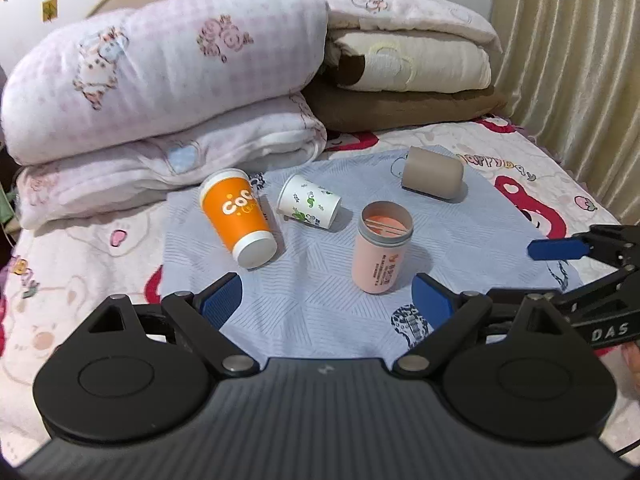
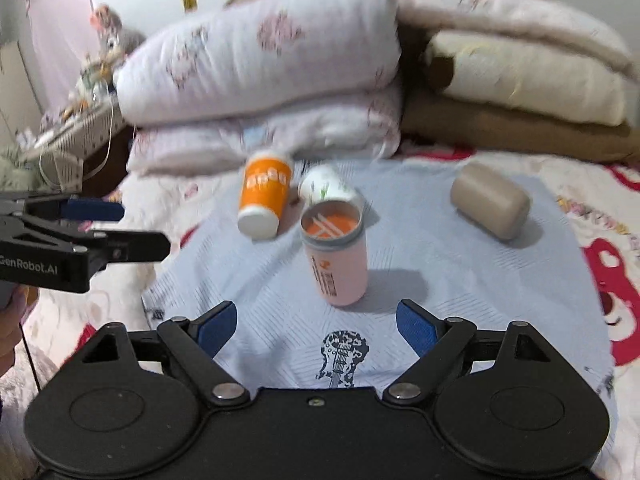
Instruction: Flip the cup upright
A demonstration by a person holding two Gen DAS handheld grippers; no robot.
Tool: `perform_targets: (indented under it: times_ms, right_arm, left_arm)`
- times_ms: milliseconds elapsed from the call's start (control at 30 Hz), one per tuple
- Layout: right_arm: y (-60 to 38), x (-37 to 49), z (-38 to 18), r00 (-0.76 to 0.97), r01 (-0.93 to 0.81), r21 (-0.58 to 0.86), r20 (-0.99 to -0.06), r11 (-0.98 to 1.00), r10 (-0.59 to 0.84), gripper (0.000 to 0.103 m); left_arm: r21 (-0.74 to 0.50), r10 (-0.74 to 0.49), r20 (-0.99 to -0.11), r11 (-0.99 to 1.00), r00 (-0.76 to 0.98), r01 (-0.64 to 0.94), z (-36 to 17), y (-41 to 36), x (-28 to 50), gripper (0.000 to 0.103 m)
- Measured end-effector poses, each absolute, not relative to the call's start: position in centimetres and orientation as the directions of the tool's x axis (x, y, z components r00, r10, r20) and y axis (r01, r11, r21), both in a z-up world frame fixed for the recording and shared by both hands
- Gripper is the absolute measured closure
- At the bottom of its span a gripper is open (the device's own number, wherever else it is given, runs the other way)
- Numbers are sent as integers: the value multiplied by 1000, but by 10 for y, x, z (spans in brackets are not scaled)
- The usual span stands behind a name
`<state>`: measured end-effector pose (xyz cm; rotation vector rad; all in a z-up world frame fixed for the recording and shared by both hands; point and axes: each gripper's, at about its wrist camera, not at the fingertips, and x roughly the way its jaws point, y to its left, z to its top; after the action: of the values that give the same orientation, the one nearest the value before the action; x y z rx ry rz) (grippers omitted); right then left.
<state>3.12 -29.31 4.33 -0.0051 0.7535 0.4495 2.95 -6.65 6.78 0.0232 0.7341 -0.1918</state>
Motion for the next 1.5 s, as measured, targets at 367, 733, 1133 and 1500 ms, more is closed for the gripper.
perform_targets:
  times_ms: [367,733,1133,1500]
  right_arm:
    - [-297,-39,66,811,-259,106,-517,960,276,13]
    - [-277,-71,47,890,-163,102,-413,981,191,8]
    - [-260,-74,37,923,-88,28,-374,996,92,0]
    - [-246,-71,24,938,-52,-20,-343,998,42,0]
  left_arm:
    - [-54,-148,-607,988,781,144,83,-63,-30,11]
    - [-57,-135,-548,991,826,124,66,-60,-51,3]
    - [-67,-71,-565,997,822,40,39,-37,-43,0]
    - [-88,-64,-584,996,809,15,23,-25,-38,0]
